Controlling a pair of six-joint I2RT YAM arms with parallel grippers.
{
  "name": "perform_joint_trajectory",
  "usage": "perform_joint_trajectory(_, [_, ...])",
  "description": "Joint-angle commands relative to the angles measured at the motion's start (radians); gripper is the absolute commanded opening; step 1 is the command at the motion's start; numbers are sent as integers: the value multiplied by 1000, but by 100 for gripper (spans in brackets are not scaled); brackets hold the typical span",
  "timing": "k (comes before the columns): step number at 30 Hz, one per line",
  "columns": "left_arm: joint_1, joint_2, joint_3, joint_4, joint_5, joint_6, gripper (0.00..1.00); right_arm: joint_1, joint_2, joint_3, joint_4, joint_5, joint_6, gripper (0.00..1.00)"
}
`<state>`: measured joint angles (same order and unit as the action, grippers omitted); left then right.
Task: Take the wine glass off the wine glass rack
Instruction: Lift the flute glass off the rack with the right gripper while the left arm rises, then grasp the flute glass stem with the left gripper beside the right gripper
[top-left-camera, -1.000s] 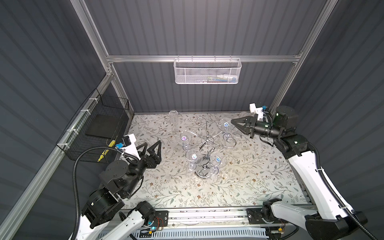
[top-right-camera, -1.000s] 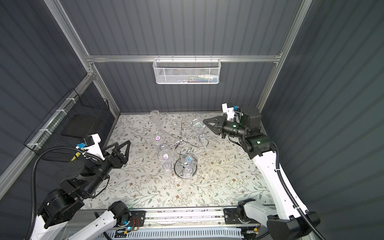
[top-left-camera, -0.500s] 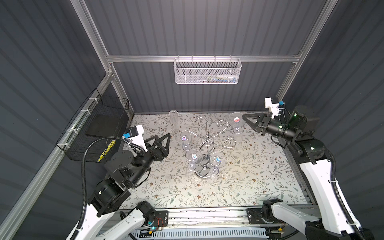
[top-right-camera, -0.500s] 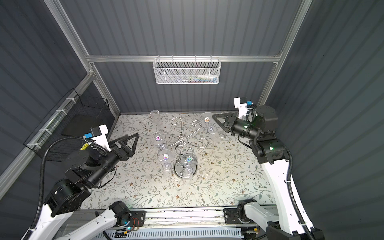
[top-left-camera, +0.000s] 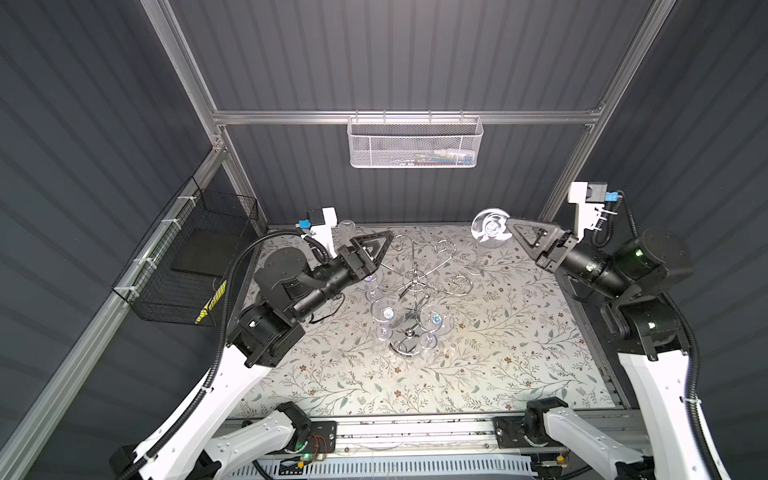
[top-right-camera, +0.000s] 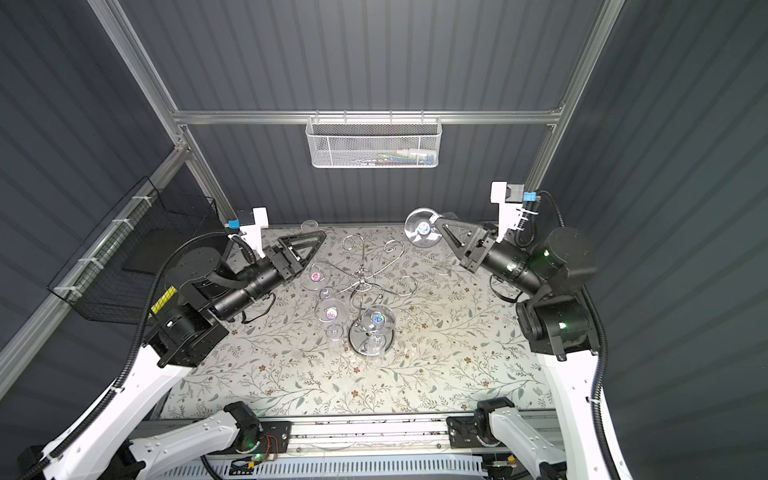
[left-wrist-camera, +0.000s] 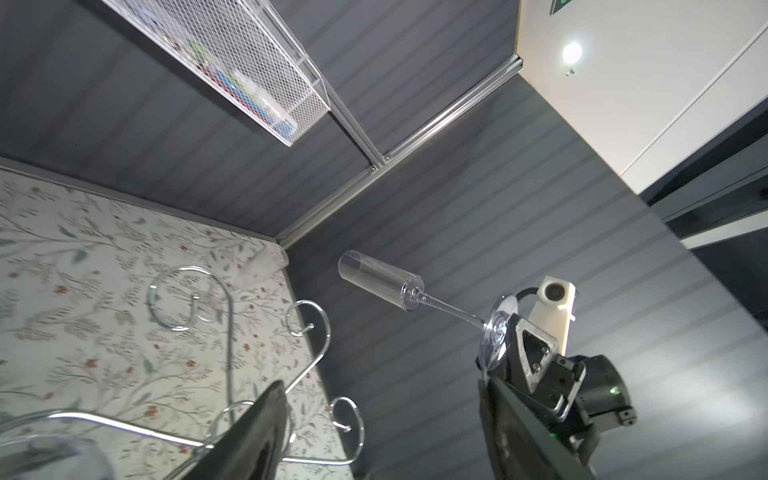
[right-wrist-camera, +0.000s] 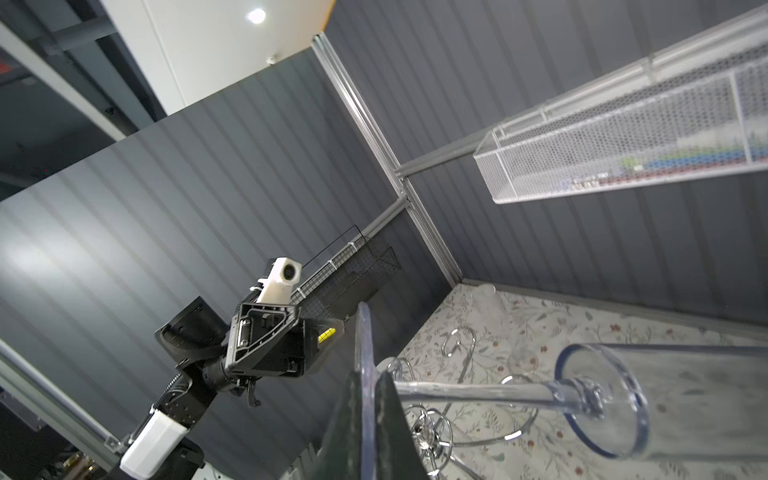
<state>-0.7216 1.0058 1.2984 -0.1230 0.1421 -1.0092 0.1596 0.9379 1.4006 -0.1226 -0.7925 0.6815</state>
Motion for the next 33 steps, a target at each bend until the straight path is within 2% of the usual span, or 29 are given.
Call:
perform_joint_trajectory(1, [-4, 39, -9, 188, 126, -208, 75, 0, -27, -45, 259, -94, -90, 0])
perform_joint_trajectory(4, [-4, 75, -45, 335, 168, -338, 75, 1, -48, -120, 452, -147, -80, 0])
perform_joint_trajectory(8, [-4, 115, -25, 386, 213, -399, 75, 14, -42, -153, 564, -236, -102, 0])
perform_joint_trajectory(16, [-41, 210, 0, 530, 281, -544, 75, 101, -17, -169, 583, -266, -248, 0])
perform_joint_trajectory(22, [-72, 261, 23, 568, 311, -548, 75, 171, 20, -161, 588, -273, -332, 0])
perform_joint_trajectory(33, [-137, 317, 38, 712, 337, -561, 72, 212, 63, -167, 627, -297, -377, 0])
